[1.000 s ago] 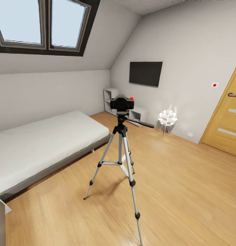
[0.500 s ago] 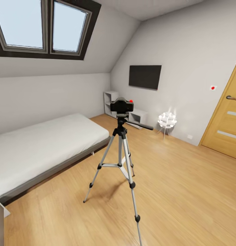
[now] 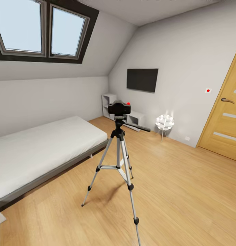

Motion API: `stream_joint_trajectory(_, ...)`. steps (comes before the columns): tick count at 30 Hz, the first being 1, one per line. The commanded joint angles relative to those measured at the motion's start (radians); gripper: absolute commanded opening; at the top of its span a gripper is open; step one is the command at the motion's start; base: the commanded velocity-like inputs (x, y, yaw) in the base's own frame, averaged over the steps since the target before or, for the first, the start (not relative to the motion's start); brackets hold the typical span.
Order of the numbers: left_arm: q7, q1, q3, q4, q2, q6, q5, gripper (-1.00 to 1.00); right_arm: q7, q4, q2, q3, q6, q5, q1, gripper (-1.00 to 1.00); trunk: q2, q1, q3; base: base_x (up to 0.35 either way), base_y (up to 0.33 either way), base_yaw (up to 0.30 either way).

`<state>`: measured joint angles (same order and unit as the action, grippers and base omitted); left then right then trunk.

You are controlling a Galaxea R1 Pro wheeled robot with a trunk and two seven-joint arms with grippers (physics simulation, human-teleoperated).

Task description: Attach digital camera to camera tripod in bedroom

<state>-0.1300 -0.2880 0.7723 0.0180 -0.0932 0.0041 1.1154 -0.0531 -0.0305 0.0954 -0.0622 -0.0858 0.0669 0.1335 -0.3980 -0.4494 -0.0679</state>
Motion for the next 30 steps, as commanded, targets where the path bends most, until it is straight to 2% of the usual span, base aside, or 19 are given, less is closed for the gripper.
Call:
stream_joint_trajectory(1,-0.005,0.000,0.008,0.002,-0.001,0.000,0.007,1.00,-0.002,-0.003,0.000,-0.007,-0.006,0.006,0.002,1.00,-0.002,-0.001,-0.001,0.000,0.000,-0.066)
stream_joint_trajectory(17,-0.005,0.000,0.008,0.002,0.000,0.000,0.007,1.00,0.001,-0.004,0.014,-0.007,-0.004,-0.005,0.002,1.00,-0.002,-0.001,0.025,0.000,0.000,-0.067)
stream_joint_trajectory(30,-0.005,0.000,0.008,0.002,0.000,0.000,0.007,1.00,0.000,-0.003,0.009,-0.007,-0.005,-0.005,0.002,1.00,-0.002,-0.001,0.046,0.000,0.000,-0.067)
